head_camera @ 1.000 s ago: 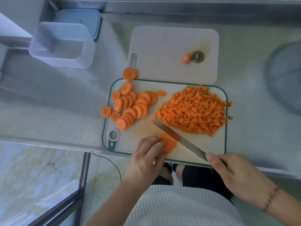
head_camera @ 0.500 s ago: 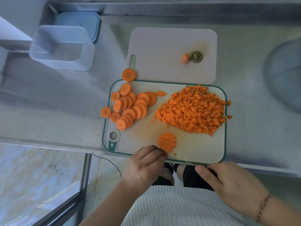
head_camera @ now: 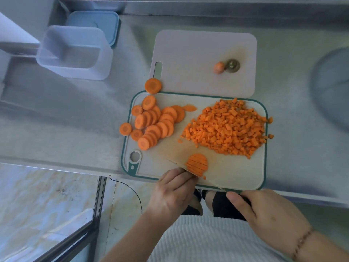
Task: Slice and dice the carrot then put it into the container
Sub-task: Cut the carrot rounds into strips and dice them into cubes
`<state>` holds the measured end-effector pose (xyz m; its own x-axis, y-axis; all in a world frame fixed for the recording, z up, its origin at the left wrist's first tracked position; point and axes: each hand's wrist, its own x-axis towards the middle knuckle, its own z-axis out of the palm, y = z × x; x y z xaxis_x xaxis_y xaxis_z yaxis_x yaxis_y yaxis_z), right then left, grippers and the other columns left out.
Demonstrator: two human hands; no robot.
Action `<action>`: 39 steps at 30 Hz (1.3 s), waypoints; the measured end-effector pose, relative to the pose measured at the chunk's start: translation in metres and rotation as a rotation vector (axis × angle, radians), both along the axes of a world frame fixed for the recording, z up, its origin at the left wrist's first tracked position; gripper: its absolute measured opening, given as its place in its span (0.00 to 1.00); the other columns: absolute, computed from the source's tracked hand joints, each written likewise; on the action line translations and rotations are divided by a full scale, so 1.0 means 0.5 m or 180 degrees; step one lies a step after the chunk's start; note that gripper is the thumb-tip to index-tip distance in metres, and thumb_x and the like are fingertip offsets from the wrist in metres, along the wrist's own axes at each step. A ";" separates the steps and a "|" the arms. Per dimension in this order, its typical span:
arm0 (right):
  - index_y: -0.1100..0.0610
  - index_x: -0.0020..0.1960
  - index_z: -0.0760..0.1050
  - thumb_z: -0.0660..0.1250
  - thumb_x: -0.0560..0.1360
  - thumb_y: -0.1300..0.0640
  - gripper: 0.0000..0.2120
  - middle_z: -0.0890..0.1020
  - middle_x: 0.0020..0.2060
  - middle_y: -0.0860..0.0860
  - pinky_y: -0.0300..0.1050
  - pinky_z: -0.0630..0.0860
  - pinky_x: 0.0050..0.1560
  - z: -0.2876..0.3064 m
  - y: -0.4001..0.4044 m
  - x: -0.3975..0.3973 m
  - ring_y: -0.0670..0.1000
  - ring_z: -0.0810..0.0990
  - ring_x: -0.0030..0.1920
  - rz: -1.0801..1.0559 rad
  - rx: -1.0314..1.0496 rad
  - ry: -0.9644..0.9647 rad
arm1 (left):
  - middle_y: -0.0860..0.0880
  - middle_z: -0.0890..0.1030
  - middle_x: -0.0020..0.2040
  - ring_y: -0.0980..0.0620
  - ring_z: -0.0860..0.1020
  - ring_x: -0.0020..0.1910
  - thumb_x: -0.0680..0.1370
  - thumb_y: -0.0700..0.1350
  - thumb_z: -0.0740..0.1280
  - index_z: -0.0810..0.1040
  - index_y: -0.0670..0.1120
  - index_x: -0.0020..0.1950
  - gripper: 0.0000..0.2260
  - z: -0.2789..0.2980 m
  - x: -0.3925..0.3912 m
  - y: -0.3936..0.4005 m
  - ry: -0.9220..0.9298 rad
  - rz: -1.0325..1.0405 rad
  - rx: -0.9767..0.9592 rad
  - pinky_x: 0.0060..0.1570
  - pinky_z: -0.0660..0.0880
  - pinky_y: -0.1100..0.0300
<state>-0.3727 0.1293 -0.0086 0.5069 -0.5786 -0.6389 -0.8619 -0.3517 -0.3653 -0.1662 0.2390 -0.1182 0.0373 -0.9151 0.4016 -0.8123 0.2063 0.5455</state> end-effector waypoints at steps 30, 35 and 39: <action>0.49 0.28 0.65 0.37 0.58 0.15 0.39 0.67 0.21 0.50 0.41 0.62 0.27 0.007 -0.047 -0.112 0.45 0.66 0.23 -0.0944 0.0175 -0.0259 | 0.47 0.72 0.64 0.44 0.80 0.51 0.80 0.50 0.66 0.76 0.44 0.64 0.16 0.031 0.084 -0.111 -0.0583 -0.1333 0.0712 0.45 0.80 0.52; 0.55 0.28 0.62 0.36 0.59 0.16 0.42 0.69 0.22 0.50 0.41 0.63 0.27 -0.003 -0.046 -0.098 0.47 0.68 0.23 -0.0788 0.0251 -0.0233 | 0.47 0.78 0.62 0.46 0.79 0.50 0.79 0.52 0.68 0.81 0.44 0.61 0.16 0.021 0.063 -0.078 -0.0540 -0.0531 0.0697 0.46 0.79 0.52; 0.55 0.30 0.69 0.32 0.62 0.18 0.45 0.78 0.27 0.49 0.45 0.73 0.32 -0.024 -0.050 -0.082 0.47 0.75 0.28 -0.0575 -0.0026 -0.0199 | 0.49 0.79 0.60 0.49 0.81 0.46 0.76 0.52 0.70 0.83 0.44 0.58 0.16 0.024 0.016 -0.053 -0.0260 0.0337 0.0848 0.41 0.80 0.56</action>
